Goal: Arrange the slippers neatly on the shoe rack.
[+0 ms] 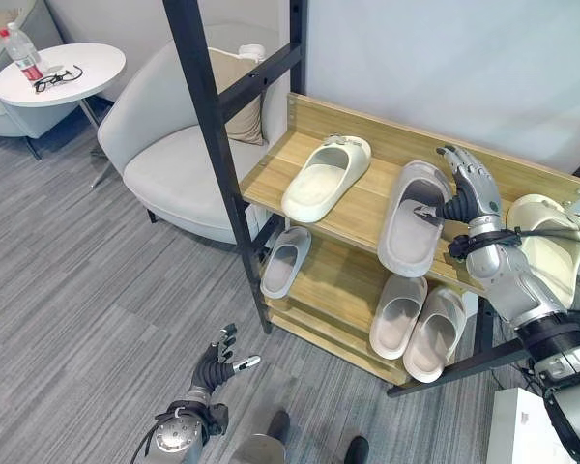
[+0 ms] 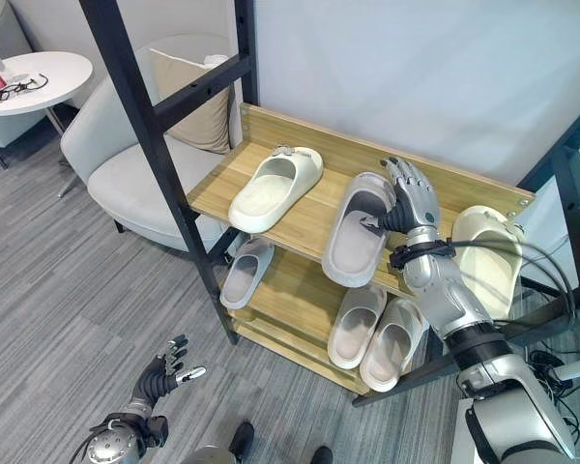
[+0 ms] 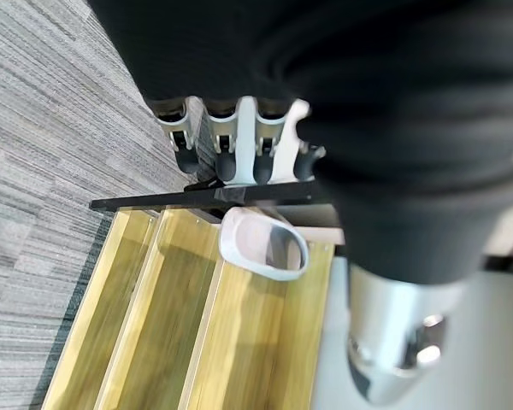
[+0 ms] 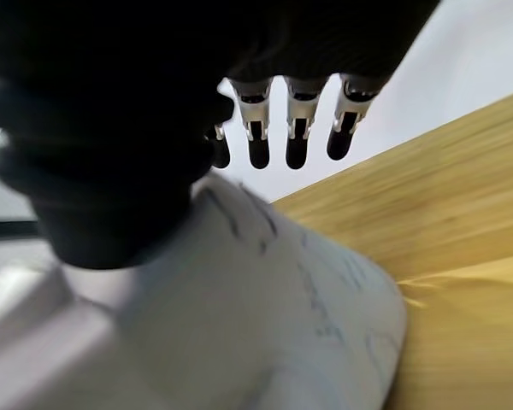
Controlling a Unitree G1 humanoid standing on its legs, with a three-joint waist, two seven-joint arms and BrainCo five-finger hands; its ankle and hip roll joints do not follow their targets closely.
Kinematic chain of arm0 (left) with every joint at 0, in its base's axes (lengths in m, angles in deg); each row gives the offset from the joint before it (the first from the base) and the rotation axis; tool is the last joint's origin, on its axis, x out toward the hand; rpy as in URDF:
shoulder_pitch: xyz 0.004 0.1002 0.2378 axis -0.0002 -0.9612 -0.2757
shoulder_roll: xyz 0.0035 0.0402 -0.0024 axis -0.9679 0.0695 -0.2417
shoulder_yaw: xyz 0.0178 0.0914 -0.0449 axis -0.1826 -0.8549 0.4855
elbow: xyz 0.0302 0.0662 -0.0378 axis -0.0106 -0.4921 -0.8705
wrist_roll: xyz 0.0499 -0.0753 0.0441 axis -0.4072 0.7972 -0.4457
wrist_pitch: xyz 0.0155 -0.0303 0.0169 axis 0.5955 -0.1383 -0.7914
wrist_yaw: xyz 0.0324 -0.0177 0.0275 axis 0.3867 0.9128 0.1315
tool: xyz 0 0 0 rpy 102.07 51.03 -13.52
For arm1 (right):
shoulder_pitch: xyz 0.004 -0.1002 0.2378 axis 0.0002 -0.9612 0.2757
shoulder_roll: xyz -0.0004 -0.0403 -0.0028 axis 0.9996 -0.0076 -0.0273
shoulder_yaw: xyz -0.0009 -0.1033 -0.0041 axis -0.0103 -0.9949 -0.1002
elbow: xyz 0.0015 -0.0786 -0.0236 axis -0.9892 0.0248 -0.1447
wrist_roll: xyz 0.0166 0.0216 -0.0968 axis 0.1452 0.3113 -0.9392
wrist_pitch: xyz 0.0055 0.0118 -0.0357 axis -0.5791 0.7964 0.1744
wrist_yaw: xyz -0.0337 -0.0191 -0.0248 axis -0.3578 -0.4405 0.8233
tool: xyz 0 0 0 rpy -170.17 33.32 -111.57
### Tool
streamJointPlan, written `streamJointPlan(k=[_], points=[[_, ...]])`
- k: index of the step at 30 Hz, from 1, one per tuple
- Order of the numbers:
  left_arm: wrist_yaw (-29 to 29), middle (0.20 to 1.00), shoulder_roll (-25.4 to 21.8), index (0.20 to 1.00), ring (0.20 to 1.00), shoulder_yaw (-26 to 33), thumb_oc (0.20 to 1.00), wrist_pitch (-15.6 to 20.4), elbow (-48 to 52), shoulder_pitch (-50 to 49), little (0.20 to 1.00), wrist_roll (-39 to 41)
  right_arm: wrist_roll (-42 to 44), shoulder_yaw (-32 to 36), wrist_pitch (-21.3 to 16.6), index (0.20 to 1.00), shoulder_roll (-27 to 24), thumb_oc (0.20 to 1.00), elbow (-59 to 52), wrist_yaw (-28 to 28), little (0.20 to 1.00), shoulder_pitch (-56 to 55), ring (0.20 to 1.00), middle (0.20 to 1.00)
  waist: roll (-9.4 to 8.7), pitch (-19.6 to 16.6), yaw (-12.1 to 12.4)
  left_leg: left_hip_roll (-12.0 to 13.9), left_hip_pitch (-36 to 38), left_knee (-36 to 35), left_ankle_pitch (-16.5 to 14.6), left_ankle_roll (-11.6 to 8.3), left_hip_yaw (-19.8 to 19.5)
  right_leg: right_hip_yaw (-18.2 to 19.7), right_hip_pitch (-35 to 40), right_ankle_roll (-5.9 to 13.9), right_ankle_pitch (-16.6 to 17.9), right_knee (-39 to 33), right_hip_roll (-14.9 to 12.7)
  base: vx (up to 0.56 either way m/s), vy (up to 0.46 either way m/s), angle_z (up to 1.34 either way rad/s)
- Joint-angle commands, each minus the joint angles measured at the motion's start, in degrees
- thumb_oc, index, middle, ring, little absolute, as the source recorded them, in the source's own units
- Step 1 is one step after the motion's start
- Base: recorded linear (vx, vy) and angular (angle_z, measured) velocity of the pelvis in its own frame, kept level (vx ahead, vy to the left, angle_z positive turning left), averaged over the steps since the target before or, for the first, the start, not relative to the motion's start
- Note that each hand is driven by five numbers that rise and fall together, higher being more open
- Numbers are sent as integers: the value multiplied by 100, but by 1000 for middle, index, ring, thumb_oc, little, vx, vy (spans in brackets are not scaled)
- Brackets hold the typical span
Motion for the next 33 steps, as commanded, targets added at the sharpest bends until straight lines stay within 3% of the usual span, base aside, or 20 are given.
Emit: streamJointPlan(k=[1,8,11,13,15,18,20,23,25,29,33], points=[[4,1000,-318,1000,1000,-146,1000,369,230,168,1000,113,-130,-271,326,200,-191,200,488,157,200,517,200,200,-24,-88,233,76,132,-37,-568,-78,1,86,426,265,-581,30,-96,8,1,6],[-17,1000,-339,1000,1000,-174,1000,329,200,180,1000,128,99,-251,388,200,44,200,1010,192,200,546,200,200,10,-91,214,62,130,-34,-577,-82,-66,45,455,246,-607,39,-89,1,-2,3],[-41,1000,-327,1000,1000,-127,1000,296,213,191,1000,125,187,-22,394,200,123,200,617,221,200,237,200,200,45,-101,162,74,147,-36,-587,-80,-65,50,449,234,-619,37,-82,4,-3,4],[-98,1000,-260,1000,1000,28,1000,263,223,224,1000,58,253,613,291,200,184,200,-674,418,200,-454,200,200,111,-93,65,85,167,-35,-602,-69,-38,87,445,226,-639,36,-78,0,0,0],[-162,1000,-119,1000,1000,222,1000,217,243,269,1000,-49,383,1540,-70,200,477,200,-2525,611,200,-1443,200,200,171,-82,-58,97,192,-36,-618,-60,-8,136,443,211,-672,36,-71,0,0,0],[-200,1000,-42,1000,1000,306,1000,209,269,274,1000,-201,401,1898,-339,200,651,200,-3497,615,200,-1981,200,200,180,-94,-139,112,202,-39,-620,-60,9,153,443,201,-687,32,-72,17,-22,-3],[-232,1000,81,1000,1000,401,1000,155,376,238,1000,-289,784,2158,-767,200,989,200,-4807,372,200,-2663,200,200,188,-102,-313,141,196,-42,-612,-76,77,192,423,199,-694,23,-61,-13,-21,-2],[-355,1000,153,1000,1000,402,1000,103,462,78,1000,-211,2708,1595,-1536,200,1669,200,-5699,-386,200,-3378,200,200,187,-59,-452,208,182,-42,-579,-117,171,210,404,189,-693,9,-49,-56,-46,-24],[-391,1000,159,1000,1000,356,1000,113,439,-22,1000,-151,3599,1052,-1689,200,1834,200,-5860,-955,200,-3633,200,200,202,-30,-469,241,172,-42,-565,-141,204,195,403,183,-701,8,-47,-62,-24,-14],[-427,1000,173,1000,1000,321,1000,170,368,-126,1000,-64,4630,254,-1698,200,1934,200,-5799,-1655,200,-3634,200,200,219,-23,-447,279,168,-42,-547,-181,198,154,430,157,-735,15,-40,-29,-11,-7],[-418,1000,167,1000,1000,336,1000,229,373,-130,1000,-23,5008,-225,-1569,200,1953,200,-5512,-2031,200,-3513,200,200,227,-15,-398,299,173,-42,-535,-209,158,88,461,141,-762,32,-37,-16,-15,11]])
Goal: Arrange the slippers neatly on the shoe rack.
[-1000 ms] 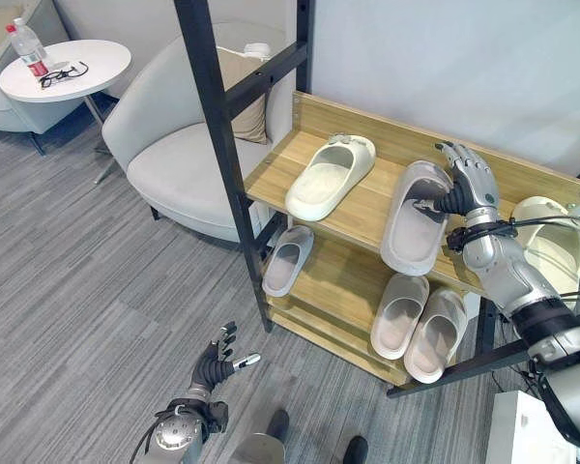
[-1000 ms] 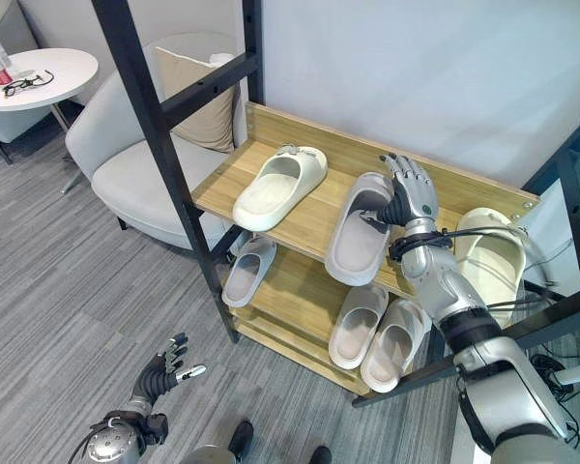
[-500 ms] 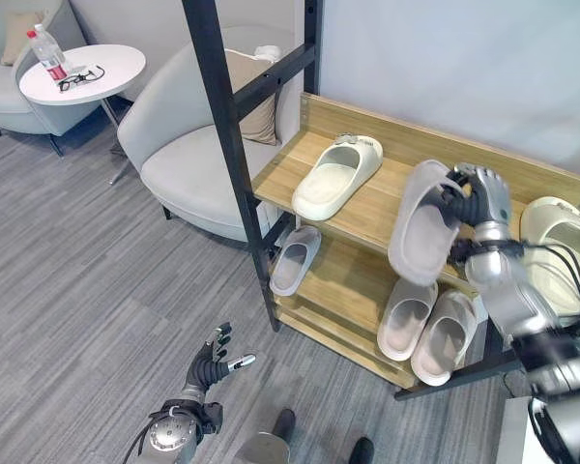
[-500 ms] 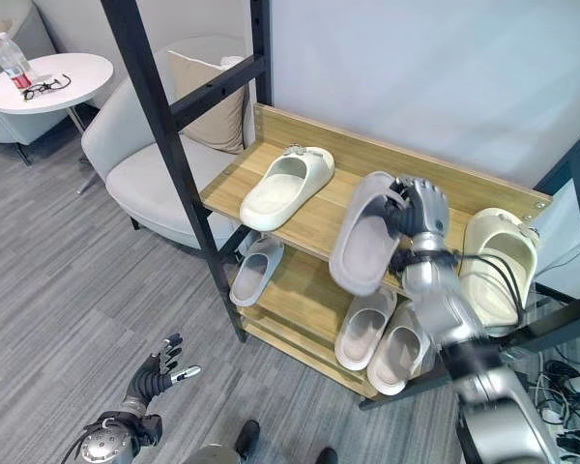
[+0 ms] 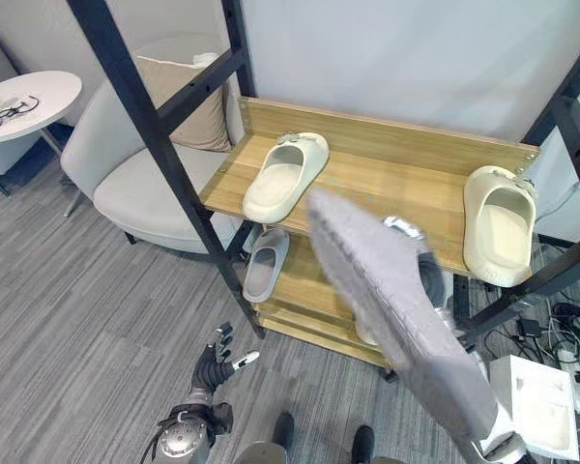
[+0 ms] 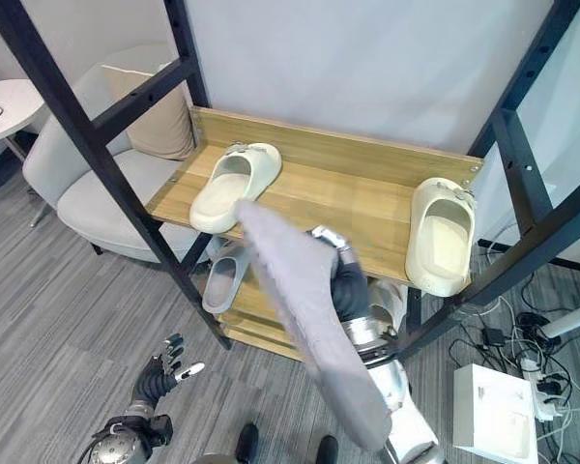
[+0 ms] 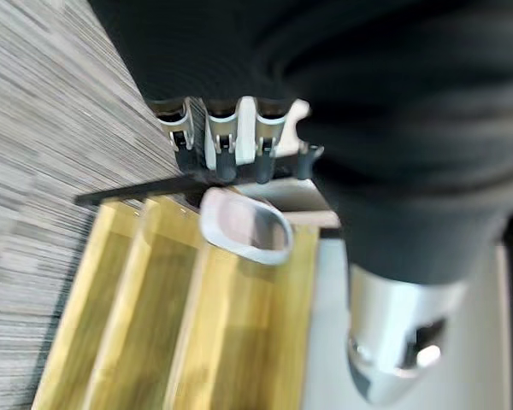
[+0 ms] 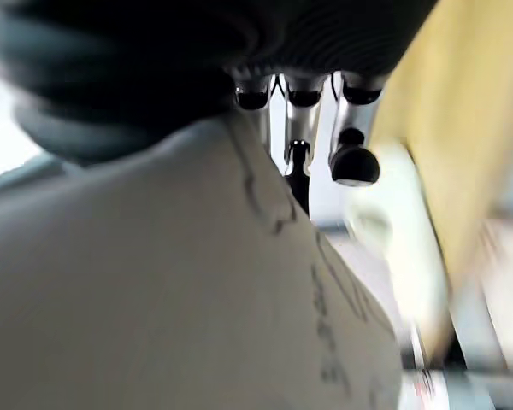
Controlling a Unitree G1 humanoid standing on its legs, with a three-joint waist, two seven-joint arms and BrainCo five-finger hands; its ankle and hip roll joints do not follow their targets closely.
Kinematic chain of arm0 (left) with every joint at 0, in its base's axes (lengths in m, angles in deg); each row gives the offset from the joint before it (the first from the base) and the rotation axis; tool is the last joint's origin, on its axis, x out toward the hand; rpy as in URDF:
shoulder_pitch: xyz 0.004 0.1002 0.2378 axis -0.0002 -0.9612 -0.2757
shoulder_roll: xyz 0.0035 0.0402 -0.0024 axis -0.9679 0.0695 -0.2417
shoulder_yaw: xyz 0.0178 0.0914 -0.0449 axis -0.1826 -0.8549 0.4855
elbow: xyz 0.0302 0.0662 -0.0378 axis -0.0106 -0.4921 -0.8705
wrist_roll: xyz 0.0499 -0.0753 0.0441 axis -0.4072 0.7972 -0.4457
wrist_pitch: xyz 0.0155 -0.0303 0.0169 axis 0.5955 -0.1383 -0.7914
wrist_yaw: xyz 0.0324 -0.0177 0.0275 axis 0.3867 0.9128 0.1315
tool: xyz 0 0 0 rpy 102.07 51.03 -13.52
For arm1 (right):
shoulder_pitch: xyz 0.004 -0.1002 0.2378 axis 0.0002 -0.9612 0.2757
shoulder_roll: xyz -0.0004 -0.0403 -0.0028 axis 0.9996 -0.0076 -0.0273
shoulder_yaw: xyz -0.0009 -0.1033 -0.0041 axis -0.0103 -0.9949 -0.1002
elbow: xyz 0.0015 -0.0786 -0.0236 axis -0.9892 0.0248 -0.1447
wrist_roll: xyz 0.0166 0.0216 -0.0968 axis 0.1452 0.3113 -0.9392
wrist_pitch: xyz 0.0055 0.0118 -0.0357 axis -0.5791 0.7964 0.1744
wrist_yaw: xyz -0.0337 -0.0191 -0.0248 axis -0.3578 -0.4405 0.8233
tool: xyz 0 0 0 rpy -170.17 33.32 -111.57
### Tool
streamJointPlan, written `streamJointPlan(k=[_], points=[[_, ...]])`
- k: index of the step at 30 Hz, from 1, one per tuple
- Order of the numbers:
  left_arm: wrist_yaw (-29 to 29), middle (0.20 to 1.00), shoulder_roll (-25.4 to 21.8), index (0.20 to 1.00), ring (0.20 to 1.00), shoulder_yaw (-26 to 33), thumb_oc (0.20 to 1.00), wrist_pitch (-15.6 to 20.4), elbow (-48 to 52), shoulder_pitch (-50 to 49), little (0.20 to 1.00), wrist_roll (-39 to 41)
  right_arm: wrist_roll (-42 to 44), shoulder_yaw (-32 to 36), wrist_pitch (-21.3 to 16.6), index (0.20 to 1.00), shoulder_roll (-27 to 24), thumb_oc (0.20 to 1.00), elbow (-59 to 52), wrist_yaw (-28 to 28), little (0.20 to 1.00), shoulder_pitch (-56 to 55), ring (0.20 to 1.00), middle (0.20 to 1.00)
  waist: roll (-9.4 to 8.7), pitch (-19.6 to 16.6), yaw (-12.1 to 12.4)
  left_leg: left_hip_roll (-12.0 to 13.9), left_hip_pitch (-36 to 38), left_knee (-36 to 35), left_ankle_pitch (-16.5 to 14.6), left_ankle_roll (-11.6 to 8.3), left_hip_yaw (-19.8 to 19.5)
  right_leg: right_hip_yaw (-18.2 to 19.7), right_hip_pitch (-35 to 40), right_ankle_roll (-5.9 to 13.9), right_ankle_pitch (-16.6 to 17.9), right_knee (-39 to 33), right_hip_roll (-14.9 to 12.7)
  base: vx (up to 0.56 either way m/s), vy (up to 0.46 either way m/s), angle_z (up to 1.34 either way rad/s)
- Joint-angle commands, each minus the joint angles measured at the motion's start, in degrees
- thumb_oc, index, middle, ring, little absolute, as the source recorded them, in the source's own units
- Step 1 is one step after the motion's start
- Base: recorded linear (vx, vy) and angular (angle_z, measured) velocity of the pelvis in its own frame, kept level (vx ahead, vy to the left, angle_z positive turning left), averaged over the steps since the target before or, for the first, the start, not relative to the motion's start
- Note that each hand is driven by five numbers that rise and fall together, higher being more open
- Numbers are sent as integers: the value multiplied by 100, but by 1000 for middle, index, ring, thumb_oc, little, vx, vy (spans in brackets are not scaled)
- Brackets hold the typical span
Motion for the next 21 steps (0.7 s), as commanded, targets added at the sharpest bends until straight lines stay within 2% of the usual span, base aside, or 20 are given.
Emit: streamJointPlan(k=[1,4,8,9,10,12,13,14,15,17,21], points=[[-54,1000,-252,1000,1000,102,1000,316,49,236,1000,31,640,-16,-261,200,-14,200,-135,-493,200,551,200,200,-88,20,155,163,262,-3,-471,-99,29,-78,558,191,-694,40,-146,-10,-18,16],[-22,1000,-256,1000,1000,128,1000,379,-38,287,1000,27,486,-295,-119,200,-31,200,275,-687,200,672,200,200,-91,41,254,156,277,-3,-458,-111,-32,-164,590,184,-705,71,-148,-7,-14,15],[-46,1000,-224,1000,1000,270,1000,415,-130,290,1000,-73,-640,-250,-21,200,-302,200,687,-622,200,508,200,200,-93,75,295,157,287,-3,-462,-123,-91,-254,624,176,-736,99,-158,-2,-8,15],[-46,1000,-222,1000,1000,269,1000,416,-130,288,1000,-74,-652,-254,-22,200,-300,200,688,-615,200,505,200,200,-91,75,293,158,289,-3,-463,-123,-93,-256,627,176,-738,101,-158,2,-4,9],[-133,1000,-168,1000,1000,367,1000,431,-170,215,1000,-146,-1735,-66,24,200,-508,200,915,-326,200,254,200,200,-94,99,292,161,290,-3,-468,-124,-119,-296,630,180,-761,118,-153,8,-6,8],[-304,1000,-129,1000,1000,430,1000,450,-225,182,1000,-225,-2885,218,96,200,-690,200,1239,212,200,21,200,200,-77,141,276,153,289,-3,-464,-116,-159,-312,604,183,-790,164,-146,4,3,9],[-365,1000,-124,1000,1000,422,1000,460,-212,180,1000,-254,-3318,328,122,200,-732,200,1325,467,200,-67,200,200,-58,165,280,149,287,-3,-461,-112,-176,-314,581,183,-814,213,-143,-3,9,7],[-365,1000,-124,1000,1000,421,1000,460,-212,180,1000,-254,-3318,328,122,200,-731,200,1325,467,200,-67,200,200,-58,165,280,149,287,-3,-461,-112,-176,-314,581,183,-814,213,-143,-60,1,4],[-543,1000,-157,1000,1000,392,1000,510,-177,214,1000,-346,-4018,543,197,200,-789,200,1741,1104,200,-21,200,200,-25,315,296,132,190,65,-433,-94,-221,-316,453,181,-855,361,-156,-97,-6,1],[-629,1000,-201,1000,1000,320,1000,550,-167,339,1000,-345,-4412,635,307,200,-794,200,2138,1592,200,208,200,200,9,477,325,117,-3,227,-418,-84,-263,-345,249,174,-909,598,-200,-161,0,2],[-861,1000,-384,1000,1000,24,1000,698,37,822,1000,-251,-4846,780,693,200,-761,200,2930,2567,200,962,200,200,241,1041,441,45,-796,870,-390,-66,-443,-534,-484,119,-1026,1360,-406,-256,23,19]])
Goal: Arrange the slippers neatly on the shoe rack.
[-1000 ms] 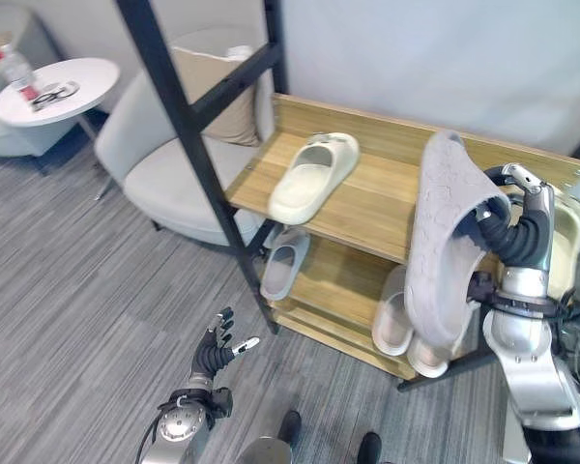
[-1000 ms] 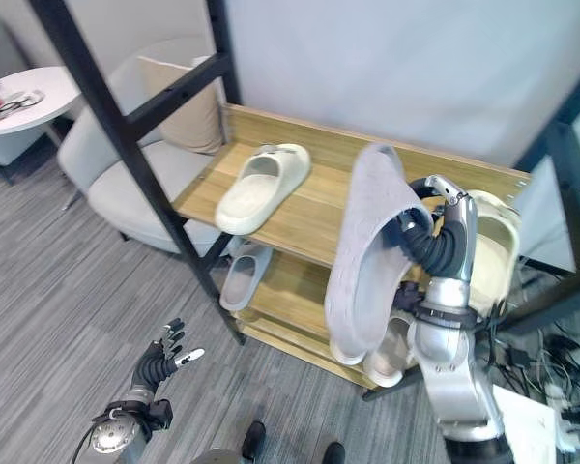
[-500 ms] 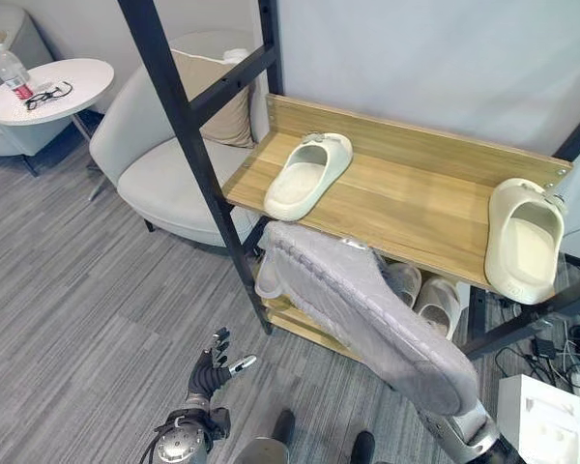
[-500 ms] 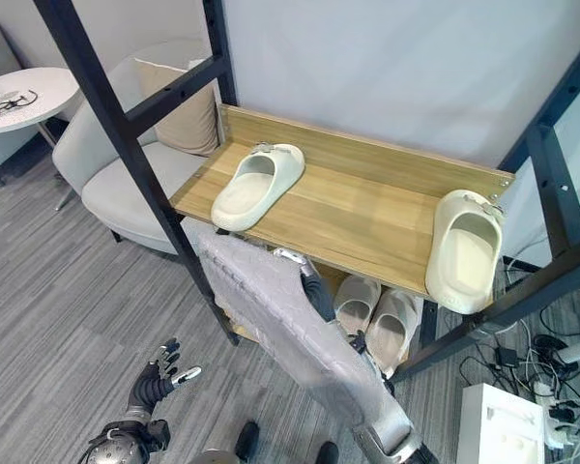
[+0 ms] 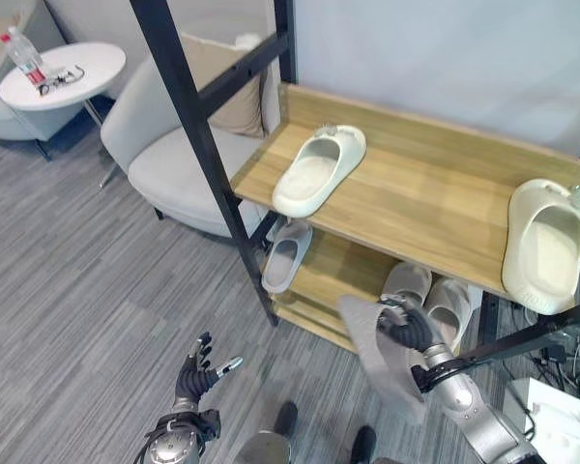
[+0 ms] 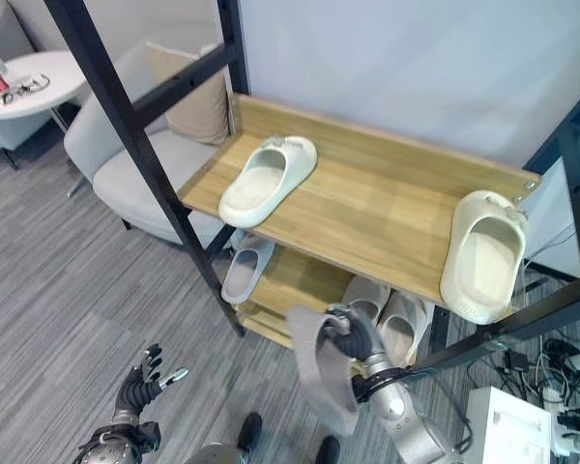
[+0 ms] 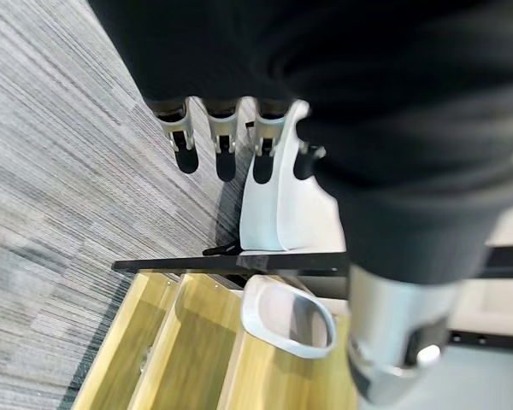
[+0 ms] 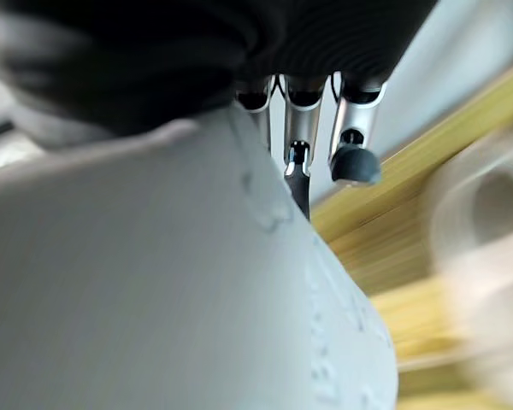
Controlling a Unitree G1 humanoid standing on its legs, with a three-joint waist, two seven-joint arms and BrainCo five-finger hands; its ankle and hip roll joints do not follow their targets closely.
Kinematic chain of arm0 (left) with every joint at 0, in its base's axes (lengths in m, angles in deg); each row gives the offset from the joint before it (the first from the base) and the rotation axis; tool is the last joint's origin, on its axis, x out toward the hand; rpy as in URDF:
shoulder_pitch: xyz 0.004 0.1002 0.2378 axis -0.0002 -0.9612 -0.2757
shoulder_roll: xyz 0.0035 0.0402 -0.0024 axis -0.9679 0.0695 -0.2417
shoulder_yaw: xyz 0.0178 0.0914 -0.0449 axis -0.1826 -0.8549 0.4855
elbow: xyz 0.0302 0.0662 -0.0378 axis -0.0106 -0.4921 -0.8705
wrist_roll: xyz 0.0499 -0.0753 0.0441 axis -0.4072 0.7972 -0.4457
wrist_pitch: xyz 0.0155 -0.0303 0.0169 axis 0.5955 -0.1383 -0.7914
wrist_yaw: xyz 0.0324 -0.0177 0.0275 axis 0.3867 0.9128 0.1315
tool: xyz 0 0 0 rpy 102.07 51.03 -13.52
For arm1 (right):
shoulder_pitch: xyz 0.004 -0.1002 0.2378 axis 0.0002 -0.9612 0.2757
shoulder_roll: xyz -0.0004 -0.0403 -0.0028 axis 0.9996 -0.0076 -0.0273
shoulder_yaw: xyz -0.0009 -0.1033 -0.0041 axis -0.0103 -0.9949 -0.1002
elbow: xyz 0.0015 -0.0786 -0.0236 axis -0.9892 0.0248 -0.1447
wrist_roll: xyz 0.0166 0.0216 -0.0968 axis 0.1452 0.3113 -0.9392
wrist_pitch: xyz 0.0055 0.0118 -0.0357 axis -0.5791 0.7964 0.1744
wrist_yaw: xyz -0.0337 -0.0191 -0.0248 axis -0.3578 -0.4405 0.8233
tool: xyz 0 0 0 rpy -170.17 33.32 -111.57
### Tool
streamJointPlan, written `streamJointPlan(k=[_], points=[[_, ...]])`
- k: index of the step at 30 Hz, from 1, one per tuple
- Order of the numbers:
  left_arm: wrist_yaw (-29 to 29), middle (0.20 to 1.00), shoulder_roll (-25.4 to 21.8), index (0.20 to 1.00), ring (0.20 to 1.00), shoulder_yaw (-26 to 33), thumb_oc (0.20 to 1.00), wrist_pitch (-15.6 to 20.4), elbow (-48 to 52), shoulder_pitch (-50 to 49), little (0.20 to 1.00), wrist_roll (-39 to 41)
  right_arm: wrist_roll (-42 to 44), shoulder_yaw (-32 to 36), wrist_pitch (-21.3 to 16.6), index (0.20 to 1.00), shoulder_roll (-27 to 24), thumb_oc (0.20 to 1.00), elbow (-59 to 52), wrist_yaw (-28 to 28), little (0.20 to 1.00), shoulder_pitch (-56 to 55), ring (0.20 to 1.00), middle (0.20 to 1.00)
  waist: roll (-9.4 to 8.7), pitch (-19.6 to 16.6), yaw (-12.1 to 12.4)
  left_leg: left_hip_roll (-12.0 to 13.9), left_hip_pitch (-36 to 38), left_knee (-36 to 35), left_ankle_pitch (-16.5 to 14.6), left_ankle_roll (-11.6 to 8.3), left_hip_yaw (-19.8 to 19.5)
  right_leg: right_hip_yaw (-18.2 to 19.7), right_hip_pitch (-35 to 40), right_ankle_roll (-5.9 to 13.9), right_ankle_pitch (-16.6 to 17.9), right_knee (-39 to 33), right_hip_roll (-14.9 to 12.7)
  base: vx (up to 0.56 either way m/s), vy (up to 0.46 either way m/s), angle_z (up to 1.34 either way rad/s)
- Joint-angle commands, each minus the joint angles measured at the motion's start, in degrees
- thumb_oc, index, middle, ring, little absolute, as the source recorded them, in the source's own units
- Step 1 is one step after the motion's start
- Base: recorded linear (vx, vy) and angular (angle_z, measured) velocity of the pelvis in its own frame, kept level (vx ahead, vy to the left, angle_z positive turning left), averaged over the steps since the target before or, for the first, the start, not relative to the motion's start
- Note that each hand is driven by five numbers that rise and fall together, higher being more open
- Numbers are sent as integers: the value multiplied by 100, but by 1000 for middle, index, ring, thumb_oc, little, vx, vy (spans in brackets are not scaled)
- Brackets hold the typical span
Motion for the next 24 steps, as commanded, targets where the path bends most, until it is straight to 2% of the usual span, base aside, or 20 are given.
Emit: streamJointPlan(k=[1,6,10,11,12,13,14,15,16,24], points=[[-290,1000,-324,1000,1000,-61,1000,500,403,443,1000,-123,-533,-85,113,200,8,200,-574,1084,200,887,200,200,88,510,211,53,-358,631,-565,10,-15,-97,-351,113,-1023,1400,-478,-205,22,30],[-389,1000,-462,1000,1000,-386,1000,736,675,810,1000,36,-851,-152,663,200,-88,200,544,1826,200,1920,200,200,273,632,446,-57,-1027,900,-498,-56,-286,-335,-832,113,-1180,1808,-660,-88,14,41],[-409,1000,-546,1000,1000,-523,1000,875,947,998,1000,205,-924,-181,966,200,-329,200,1162,2201,200,2729,200,200,328,750,631,-120,-1362,1045,-468,-88,-433,-452,-1074,118,-1259,2016,-728,-8,-2,42],[-422,1000,-563,1000,1000,-568,1000,907,988,1039,1000,216,-1000,-238,1048,200,-441,200,1281,2247,200,2899,200,200,299,769,673,-114,-1394,1128,-630,-107,-457,-417,-1108,141,-1454,2144,-740,68,-22,36],[-427,1000,-578,1000,1000,-594,1000,933,1024,1088,1000,219,-1044,-282,1115,200,-518,200,1406,2300,200,3059,200,200,300,795,702,-131,-1482,1191,-645,-110,-479,-418,-1189,146,-1484,2216,-762,-11,22,27],[-425,1000,-579,1000,1000,-593,1000,935,1028,1101,1000,218,-1039,-283,1115,200,-518,200,1426,2311,200,3085,200,200,330,819,713,-152,-1562,1209,-503,-96,-480,-470,-1252,119,-1342,2208,-784,-6,23,38],[-467,1000,-652,1000,1000,-657,1000,1020,1160,1244,1000,222,-1039,-390,1290,200,-864,200,1941,2400,200,3642,200,200,245,841,809,-171,-1746,1367,-697,-120,-538,-444,-1427,149,-1572,2440,-820,-6,7,35],[-470,1000,-646,1000,1000,-655,1000,1020,1158,1256,1000,221,-1031,-402,1284,200,-865,200,1966,2409,200,3670,200,200,245,841,805,-174,-1764,1377,-700,-120,-538,-443,-1445,149,-1577,2452,-824,100,-29,37],[-490,1000,-731,1000,1000,-711,1000,1090,1340,1399,1000,181,-903,-447,1441,200,-1140,200,2461,2503,200,4086,200,200,192,883,876,-199,-1969,1463,-731,-126,-573,-461,-1618,168,-1627,2575,-858,27,13,19],[-544,1000,-768,1000,1000,-851,1000,1161,1641,1694,1000,147,-466,-604,1583,200,-1249,200,3357,2664,200,4774,200,200,110,1014,989,-239,-2134,1477,-791,-121,-626,-510,-1692,170,-1709,2584,-841,44,2,7]])
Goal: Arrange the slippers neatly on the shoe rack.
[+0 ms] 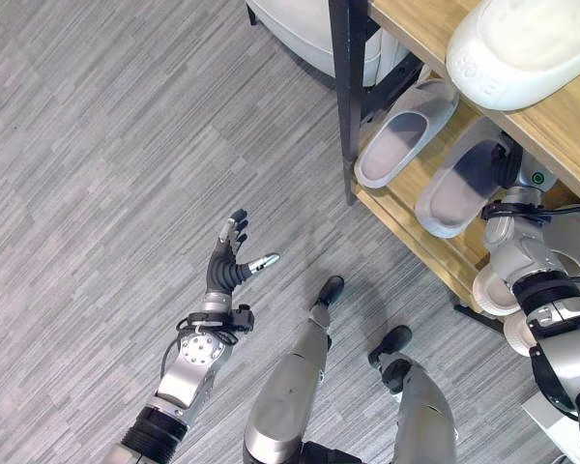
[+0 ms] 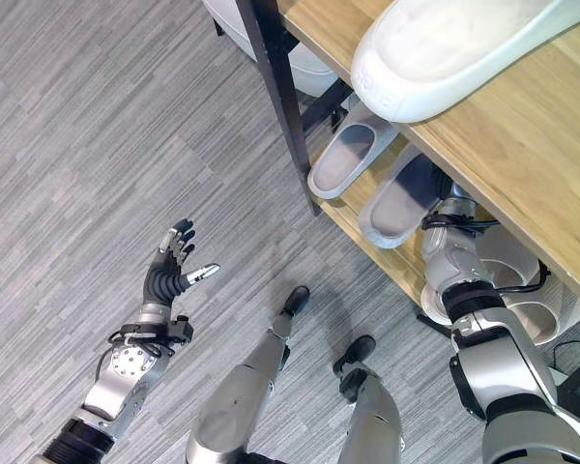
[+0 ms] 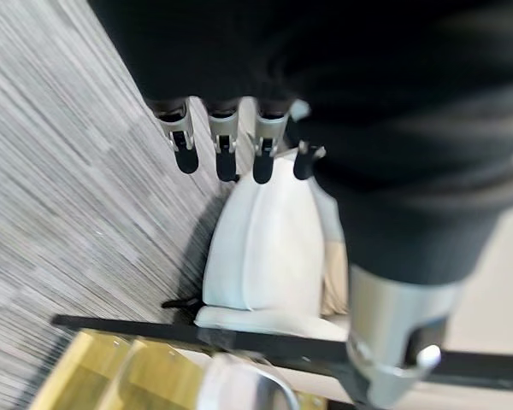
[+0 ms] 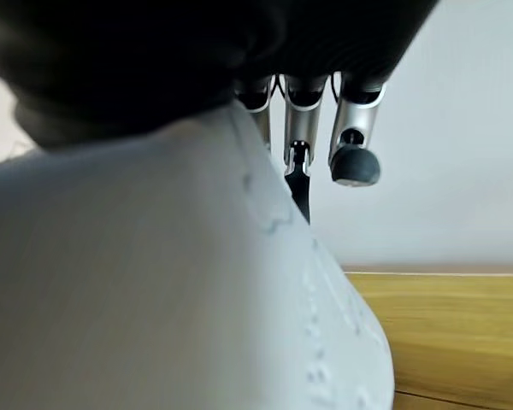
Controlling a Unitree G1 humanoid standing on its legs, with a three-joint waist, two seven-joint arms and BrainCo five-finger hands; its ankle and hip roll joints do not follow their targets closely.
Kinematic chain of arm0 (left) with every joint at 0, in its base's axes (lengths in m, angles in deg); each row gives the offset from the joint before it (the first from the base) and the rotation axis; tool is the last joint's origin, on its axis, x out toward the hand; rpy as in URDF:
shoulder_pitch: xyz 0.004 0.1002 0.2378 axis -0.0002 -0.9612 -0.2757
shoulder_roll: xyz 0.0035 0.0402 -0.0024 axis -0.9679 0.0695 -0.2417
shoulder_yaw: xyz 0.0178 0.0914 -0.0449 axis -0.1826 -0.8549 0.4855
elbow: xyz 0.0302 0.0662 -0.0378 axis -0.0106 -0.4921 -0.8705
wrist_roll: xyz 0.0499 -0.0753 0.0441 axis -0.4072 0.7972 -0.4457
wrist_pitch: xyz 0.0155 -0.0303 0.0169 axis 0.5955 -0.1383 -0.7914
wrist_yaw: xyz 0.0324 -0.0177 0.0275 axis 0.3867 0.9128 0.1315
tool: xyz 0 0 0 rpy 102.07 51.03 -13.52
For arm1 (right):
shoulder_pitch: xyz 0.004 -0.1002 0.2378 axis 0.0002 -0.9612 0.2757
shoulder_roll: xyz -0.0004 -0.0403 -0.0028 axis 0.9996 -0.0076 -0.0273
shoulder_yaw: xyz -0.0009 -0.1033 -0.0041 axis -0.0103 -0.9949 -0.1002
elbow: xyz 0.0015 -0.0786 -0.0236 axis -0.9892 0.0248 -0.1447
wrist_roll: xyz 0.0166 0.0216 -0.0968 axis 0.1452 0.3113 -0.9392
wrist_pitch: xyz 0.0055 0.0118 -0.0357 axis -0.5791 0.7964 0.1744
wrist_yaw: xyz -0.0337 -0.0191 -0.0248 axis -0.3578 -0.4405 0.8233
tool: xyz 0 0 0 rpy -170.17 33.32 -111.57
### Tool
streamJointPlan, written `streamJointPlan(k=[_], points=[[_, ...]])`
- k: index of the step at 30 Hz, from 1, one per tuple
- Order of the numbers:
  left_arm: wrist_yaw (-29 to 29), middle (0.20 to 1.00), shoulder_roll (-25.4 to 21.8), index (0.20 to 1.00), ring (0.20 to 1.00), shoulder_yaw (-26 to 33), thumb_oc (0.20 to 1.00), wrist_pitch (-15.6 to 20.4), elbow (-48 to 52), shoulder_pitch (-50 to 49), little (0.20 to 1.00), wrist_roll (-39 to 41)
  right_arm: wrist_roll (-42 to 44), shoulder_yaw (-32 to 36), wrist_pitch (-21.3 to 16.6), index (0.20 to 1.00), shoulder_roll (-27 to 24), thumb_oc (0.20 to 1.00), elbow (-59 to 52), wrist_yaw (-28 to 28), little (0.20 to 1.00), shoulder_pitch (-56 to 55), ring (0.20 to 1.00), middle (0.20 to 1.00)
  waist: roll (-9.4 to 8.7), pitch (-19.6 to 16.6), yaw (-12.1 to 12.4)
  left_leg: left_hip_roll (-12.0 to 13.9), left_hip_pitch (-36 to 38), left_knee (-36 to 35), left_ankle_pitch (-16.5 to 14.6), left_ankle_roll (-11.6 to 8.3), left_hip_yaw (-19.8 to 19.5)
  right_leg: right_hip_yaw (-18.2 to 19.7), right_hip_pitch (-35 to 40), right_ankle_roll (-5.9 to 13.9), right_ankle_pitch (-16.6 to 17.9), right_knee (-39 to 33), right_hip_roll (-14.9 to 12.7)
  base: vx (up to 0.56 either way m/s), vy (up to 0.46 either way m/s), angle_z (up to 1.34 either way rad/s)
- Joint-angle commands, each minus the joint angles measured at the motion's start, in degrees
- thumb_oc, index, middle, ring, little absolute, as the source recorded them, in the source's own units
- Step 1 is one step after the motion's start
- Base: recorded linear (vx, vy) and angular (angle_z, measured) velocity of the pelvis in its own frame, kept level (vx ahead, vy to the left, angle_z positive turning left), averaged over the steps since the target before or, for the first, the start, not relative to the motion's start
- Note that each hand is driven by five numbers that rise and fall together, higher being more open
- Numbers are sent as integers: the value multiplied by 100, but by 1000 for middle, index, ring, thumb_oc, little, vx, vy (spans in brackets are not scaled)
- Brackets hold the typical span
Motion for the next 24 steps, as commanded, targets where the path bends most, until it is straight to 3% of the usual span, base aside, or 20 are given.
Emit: streamJointPlan(k=[1,2,8,15,24], points=[[-88,1000,-187,1000,1000,-14,1000,385,398,-233,1000,12,231,-396,-17,667,-144,667,-134,295,667,-85,667,667,-187,-328,104,155,-103,303,-778,-53,70,171,437,405,-450,-212,-53,33,15,3],[-108,1000,-174,1000,1000,-53,1000,390,429,-157,1000,4,296,-458,-7,1000,-15,1000,-4,284,1000,-25,1000,1000,-177,-309,109,144,-91,289,-787,-48,73,173,450,394,-461,-225,-42,54,19,-1],[-173,1000,-121,1000,1000,-145,1000,358,385,154,1000,-59,327,-663,13,1000,507,1000,160,156,1000,151,1000,1000,-211,-284,52,135,11,249,-844,-33,111,273,501,372,-452,-288,4,12,5,-2],[-191,1000,-179,1000,1000,-286,1000,313,381,330,1000,-92,539,-823,53,1000,769,1000,724,102,1000,424,1000,1000,-194,-205,-19,123,42,305,-877,-36,159,363,484,343,-466,-236,28,-31,10,-3],[-150,1000,-133,1000,1000,-250,1000,200,223,35,1000,79,1916,41,-606,1000,1643,1000,-22,441,1000,-438,1000,1000,-149,-148,-185,99,103,638,-1091,15,309,610,471,315,-531,-14,35,-34,34,-13]])
